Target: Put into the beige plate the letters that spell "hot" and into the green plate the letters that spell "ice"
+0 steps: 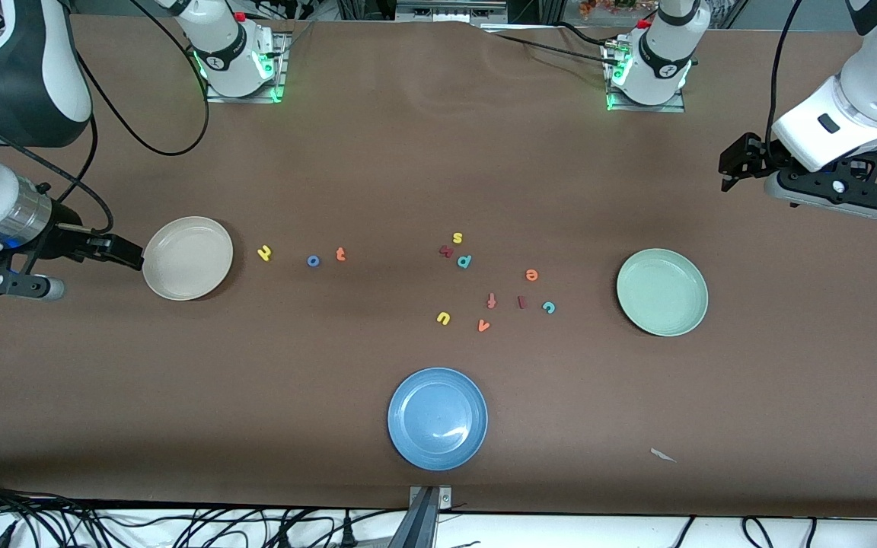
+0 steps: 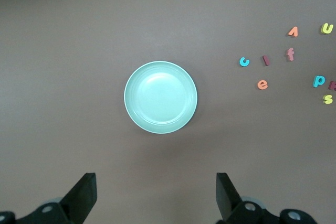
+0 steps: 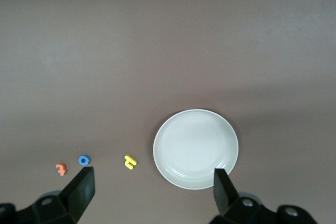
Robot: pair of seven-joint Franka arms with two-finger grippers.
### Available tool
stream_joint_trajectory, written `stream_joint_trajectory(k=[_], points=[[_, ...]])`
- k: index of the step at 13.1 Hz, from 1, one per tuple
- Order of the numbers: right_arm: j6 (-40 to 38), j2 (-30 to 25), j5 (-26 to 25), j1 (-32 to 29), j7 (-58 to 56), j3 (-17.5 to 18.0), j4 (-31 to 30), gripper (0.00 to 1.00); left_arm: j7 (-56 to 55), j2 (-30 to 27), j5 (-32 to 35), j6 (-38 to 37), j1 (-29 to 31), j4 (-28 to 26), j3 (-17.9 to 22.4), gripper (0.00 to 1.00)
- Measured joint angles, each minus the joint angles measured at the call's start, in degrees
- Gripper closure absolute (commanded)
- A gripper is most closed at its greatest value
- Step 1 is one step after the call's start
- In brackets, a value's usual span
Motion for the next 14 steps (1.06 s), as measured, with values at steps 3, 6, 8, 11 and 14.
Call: stream_joint_trajectory(k=[3,6,8,11,14], points=[[0.0,0.0,0.0,0.0,0.0,0.0,0.0,0.0,0.0,0.01,0.0,0.0,-0.01,0.0,0.0,0.0],[0.0,0.0,0.0,0.0,0.0,0.0,0.0,0.0,0.0,0.01,0.0,0.0,-0.08,0.0,-0.03,0.0],[0.0,0.0,0.0,0.0,0.0,0.0,0.0,0.0,0.0,0.01,0.0,0.0,-0.12,0.0,-0.03,0.0],[0.02,0.0,0.0,0.21,0.0,0.02,0.0,0.0,0.0,0.01,0.0,0.0,-0.13,0.0,-0.03,0.0],[0.03,0.0,0.06,1.0,0.05,0.15,0.0,0.0,0.0,0.01,0.0,0.0,-0.13,0.0,-0.03,0.0]])
